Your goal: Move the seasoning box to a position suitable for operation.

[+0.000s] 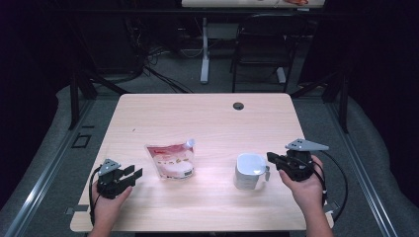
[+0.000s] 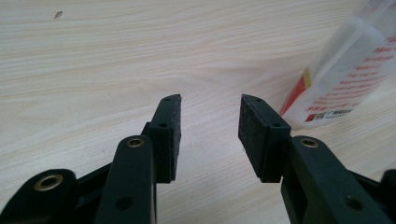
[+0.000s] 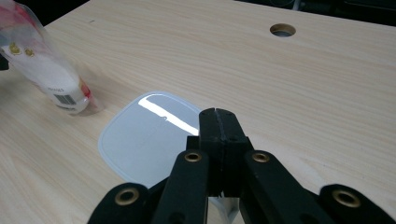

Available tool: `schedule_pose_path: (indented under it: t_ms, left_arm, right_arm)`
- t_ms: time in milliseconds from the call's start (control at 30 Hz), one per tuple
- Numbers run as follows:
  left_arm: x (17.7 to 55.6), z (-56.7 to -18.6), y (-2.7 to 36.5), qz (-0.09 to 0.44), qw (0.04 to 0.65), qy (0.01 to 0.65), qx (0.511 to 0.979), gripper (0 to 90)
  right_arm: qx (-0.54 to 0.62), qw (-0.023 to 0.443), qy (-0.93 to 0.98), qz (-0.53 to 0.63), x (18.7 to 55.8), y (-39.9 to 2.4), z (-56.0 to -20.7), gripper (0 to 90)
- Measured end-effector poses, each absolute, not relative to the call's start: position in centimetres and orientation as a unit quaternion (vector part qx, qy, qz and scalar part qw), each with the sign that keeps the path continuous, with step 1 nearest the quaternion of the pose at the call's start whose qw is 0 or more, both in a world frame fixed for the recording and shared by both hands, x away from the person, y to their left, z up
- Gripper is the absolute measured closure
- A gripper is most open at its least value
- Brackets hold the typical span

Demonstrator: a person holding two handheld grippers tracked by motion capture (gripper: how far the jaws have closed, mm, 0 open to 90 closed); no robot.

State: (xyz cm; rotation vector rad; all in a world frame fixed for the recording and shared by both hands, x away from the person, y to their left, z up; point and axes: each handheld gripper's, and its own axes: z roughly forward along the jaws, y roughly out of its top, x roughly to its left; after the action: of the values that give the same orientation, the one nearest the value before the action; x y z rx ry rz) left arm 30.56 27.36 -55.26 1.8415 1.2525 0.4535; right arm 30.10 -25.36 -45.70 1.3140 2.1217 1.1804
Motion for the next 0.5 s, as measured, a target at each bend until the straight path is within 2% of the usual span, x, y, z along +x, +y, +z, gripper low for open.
schedule_pose_path:
  t_ms: [133, 500]
  left_arm:
    - [30.6, -55.3, 27.3, 0.185, 0.417, 0.499, 0.737, 59.1]
    - [30.6, -55.2, 27.3, 0.187, 0.417, 0.497, 0.737, 58.8]
  right_arm:
    - [0.477, 0.172, 0.758, 0.41, 30.3, -25.1, -45.9, 90.0]
    - [0.479, 0.166, 0.766, 0.395, 30.3, -24.4, -46.9, 90.0]
